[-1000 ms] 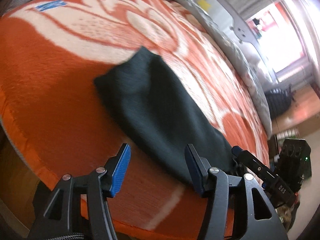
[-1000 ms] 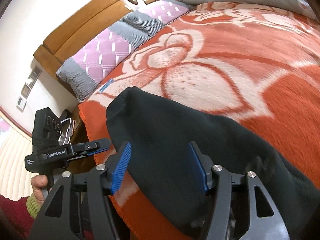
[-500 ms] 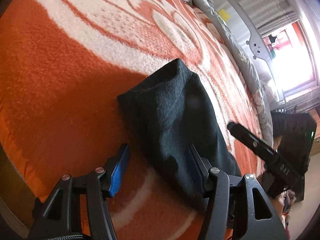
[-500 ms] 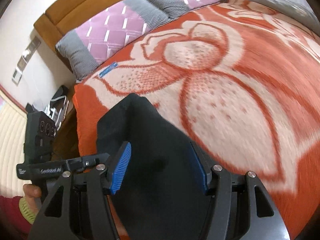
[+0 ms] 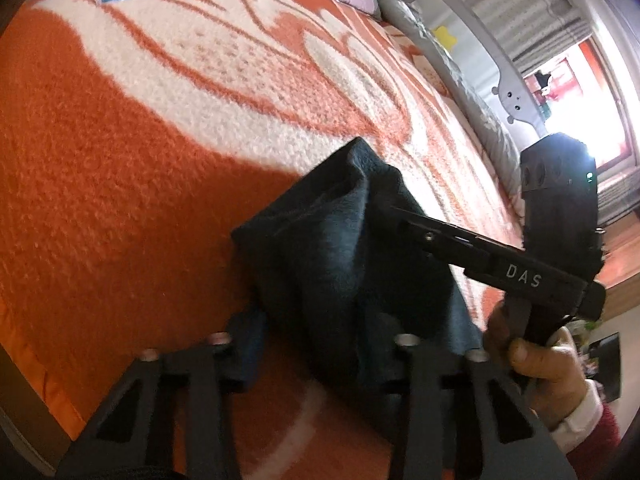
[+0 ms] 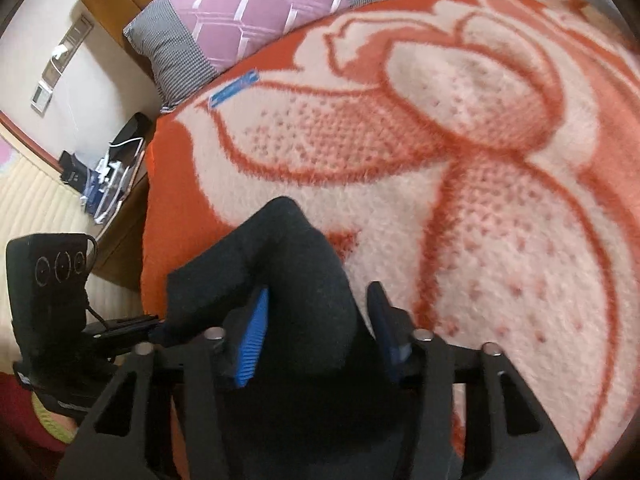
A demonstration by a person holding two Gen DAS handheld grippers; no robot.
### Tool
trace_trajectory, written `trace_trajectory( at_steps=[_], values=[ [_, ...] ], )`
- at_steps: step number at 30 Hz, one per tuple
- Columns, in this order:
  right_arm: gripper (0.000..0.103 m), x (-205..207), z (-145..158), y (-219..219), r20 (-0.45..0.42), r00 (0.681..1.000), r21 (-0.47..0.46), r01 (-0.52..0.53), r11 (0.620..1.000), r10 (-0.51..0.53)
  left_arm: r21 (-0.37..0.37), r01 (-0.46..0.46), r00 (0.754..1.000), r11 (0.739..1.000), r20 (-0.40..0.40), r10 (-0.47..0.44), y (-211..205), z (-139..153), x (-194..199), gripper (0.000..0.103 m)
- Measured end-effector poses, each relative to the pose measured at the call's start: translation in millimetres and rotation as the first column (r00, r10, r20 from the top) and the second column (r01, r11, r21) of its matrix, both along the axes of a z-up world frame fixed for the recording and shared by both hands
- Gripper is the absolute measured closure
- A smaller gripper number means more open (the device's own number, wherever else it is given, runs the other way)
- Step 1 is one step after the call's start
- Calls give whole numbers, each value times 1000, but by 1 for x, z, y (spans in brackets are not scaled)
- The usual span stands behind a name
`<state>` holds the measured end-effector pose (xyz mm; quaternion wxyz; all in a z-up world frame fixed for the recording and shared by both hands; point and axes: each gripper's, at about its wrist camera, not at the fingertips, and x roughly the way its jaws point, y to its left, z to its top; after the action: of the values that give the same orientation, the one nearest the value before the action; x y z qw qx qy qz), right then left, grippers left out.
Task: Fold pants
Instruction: 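Grasp the folded pants end with the left gripper near the right gripper, then lift the pants end with both grippers and fold it over the bundle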
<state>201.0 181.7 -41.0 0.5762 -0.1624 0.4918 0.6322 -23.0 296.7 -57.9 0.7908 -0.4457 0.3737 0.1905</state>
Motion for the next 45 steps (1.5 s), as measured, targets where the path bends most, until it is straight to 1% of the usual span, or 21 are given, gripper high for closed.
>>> trace_trajectory(
  at_steps=[1, 2, 4, 9, 14, 18, 20, 25, 27, 31, 33, 36, 41, 45],
  values=[
    [70, 0, 1, -1, -4, 1000, 6, -1, 1000, 1, -9, -1, 1000, 1000, 9, 1, 1, -1, 0, 71],
    [72, -1, 2, -3, -3, 1000, 11, 0, 1000, 0, -19, -3, 1000, 1000, 21, 3, 3, 0, 0, 75],
    [76, -3, 7, -9, 7, 1000, 28, 4, 1000, -4, -29, 17, 999, 999, 43, -16, 1, 4, 2, 85],
    [79, 0, 30, -29, -7, 999, 97, 43, 994, -42, 30, 49, 996, 998, 70, -51, -15, 33, 5, 88],
    [79, 10, 67, -73, -34, 996, 211, 93, 973, -88, 74, 88, 986, 993, 138, -98, -34, 75, 8, 89],
    [79, 19, 92, -115, -57, 990, 290, 141, 947, -130, 126, 152, 967, 980, 188, -174, -61, 111, 19, 89],
    [79, 23, 100, -136, -70, 986, 320, 165, 933, -151, 149, 185, 955, 971, 206, -214, -78, 125, 24, 89],
    [82, 28, 113, -194, -105, 970, 383, 242, 892, -218, 205, 283, 918, 937, 225, -326, -126, 152, 41, 89],
    [82, 29, 114, -213, -115, 963, 396, 268, 878, -242, 212, 310, 906, 927, 228, -356, -140, 156, 46, 89],
    [83, 30, 113, -254, -133, 947, 417, 321, 850, -292, 231, 374, 878, 898, 222, -423, -174, 164, 57, 89],
    [83, 29, 111, -271, -144, 938, 426, 346, 836, -314, 239, 399, 867, 885, 217, -449, -186, 165, 61, 89],
    [84, 30, 107, -296, -159, 924, 434, 381, 816, -347, 252, 445, 844, 859, 203, -496, -208, 165, 70, 89],
    [84, 34, 92, -336, -201, 894, 441, 447, 778, -400, 272, 522, 801, 808, 167, -574, -252, 161, 83, 89],
    [85, 34, 73, -367, -243, 861, 438, 509, 741, -447, 278, 576, 770, 769, 132, -625, -284, 154, 92, 89]
  ],
)
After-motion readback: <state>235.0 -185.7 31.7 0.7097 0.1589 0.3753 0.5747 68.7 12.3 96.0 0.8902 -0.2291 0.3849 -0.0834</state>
